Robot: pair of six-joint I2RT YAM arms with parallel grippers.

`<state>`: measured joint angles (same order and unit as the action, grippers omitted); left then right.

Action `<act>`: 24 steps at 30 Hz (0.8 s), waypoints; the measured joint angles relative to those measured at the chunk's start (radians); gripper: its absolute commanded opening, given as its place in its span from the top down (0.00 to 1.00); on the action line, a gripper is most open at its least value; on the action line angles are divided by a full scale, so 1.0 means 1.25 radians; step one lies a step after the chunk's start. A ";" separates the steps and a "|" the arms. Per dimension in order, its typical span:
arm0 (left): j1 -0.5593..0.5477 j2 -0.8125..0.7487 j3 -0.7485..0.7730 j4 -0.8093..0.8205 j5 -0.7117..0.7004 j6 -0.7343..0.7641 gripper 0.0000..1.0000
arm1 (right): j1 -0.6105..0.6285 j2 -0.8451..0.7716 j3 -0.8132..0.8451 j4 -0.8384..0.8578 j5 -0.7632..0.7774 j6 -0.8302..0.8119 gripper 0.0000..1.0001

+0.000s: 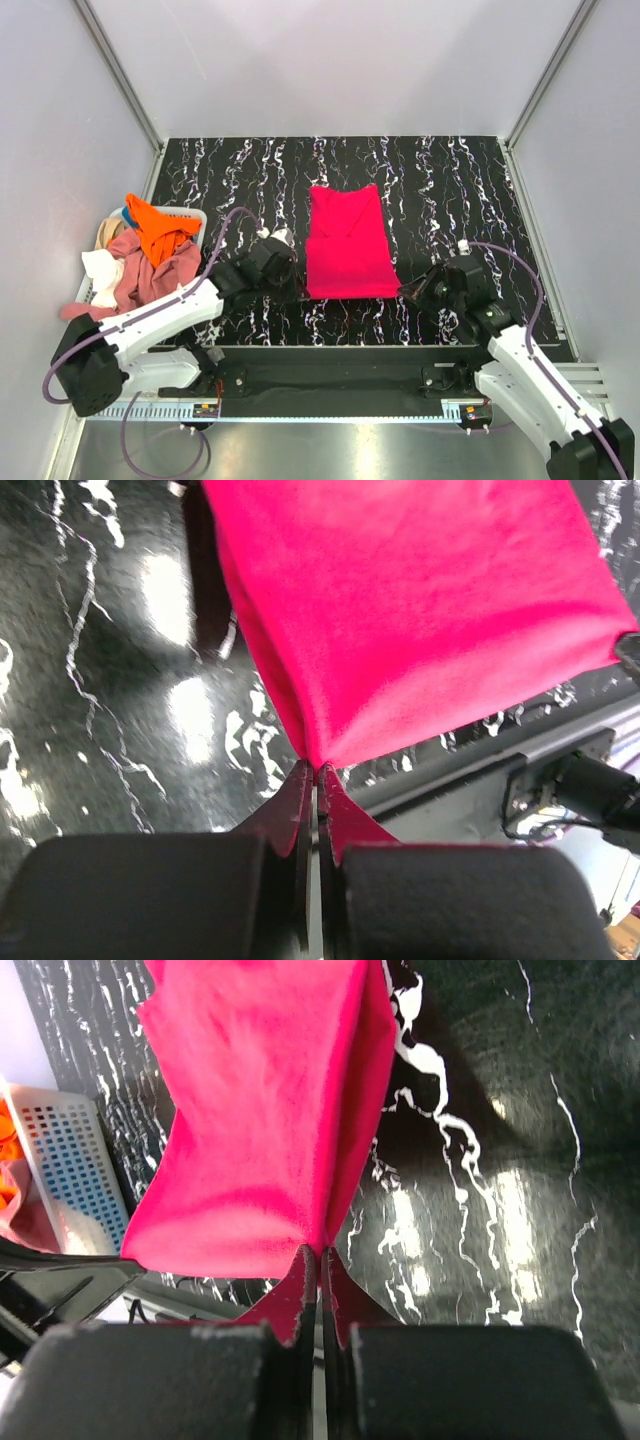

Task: Fold and stack the t-shirts
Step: Fold the tshirt

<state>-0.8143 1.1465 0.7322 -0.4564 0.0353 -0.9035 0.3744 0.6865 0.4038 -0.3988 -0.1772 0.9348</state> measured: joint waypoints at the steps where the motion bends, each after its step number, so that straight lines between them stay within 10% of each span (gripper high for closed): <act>1: -0.010 -0.007 0.011 -0.015 -0.008 -0.004 1.00 | 0.000 -0.020 0.002 -0.017 0.000 0.000 1.00; 10: 0.015 0.028 0.160 -0.122 -0.048 0.032 1.00 | 0.002 -0.020 0.141 -0.097 0.028 -0.079 1.00; 24: 0.259 0.397 0.588 -0.164 0.036 0.192 1.00 | -0.038 0.492 0.533 -0.023 0.082 -0.295 1.00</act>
<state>-0.4900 1.6428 1.4673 -0.6609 0.0799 -0.6640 0.3275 1.3014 1.0706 -0.4271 -0.0746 0.5659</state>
